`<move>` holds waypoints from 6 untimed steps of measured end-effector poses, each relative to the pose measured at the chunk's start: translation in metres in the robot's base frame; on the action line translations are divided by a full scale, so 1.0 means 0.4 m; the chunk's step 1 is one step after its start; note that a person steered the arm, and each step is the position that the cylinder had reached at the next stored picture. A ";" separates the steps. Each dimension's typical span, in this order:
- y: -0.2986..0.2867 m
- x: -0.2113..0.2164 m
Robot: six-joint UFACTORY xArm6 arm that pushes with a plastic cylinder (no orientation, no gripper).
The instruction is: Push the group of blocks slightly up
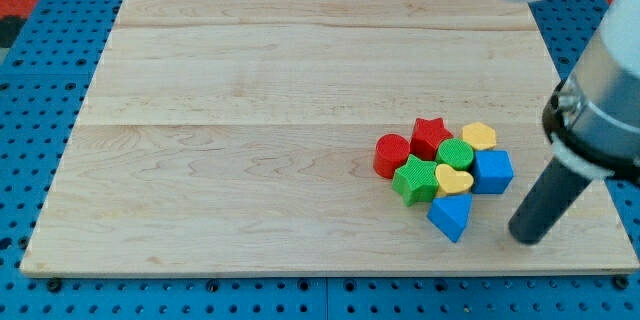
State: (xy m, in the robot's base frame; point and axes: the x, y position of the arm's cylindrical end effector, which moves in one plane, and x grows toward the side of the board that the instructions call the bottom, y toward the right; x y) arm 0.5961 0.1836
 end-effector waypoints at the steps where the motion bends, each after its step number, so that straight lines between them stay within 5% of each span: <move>1: -0.053 0.056; 6: -0.084 -0.055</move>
